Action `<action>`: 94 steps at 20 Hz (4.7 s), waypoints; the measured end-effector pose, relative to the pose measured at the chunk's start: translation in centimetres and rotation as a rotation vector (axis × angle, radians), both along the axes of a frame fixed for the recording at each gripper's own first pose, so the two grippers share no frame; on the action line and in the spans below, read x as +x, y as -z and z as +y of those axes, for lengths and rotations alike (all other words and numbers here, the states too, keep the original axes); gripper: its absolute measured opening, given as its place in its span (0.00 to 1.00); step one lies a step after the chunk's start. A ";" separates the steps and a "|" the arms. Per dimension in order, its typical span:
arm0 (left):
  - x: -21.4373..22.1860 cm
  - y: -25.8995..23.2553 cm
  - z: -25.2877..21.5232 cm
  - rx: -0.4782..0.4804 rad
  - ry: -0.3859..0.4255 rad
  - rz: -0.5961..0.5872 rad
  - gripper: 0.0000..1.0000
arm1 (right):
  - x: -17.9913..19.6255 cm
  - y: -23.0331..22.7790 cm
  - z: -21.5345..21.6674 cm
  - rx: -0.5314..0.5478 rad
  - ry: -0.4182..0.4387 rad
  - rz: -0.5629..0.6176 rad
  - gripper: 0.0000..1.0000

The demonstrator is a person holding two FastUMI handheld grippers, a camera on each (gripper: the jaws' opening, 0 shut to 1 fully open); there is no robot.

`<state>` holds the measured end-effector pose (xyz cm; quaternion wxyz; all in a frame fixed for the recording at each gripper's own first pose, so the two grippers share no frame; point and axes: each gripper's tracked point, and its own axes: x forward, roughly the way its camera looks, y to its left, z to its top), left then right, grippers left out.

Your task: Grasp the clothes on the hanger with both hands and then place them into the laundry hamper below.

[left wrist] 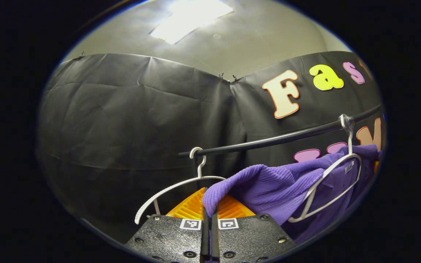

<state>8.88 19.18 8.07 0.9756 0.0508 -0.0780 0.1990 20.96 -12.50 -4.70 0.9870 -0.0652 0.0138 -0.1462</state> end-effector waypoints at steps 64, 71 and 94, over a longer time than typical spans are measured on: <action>-1.8 17.6 -13.6 -0.142 0.325 0.335 0.00 | -6.7 12.5 9.0 0.054 -0.163 0.317 0.04; -0.9 18.3 -18.1 -0.165 0.458 0.354 0.02 | -7.6 10.9 13.7 0.055 -0.289 0.296 0.03; -3.3 31.8 -23.7 -0.231 0.590 0.676 0.03 | -15.4 24.9 15.4 0.082 -0.334 0.603 0.03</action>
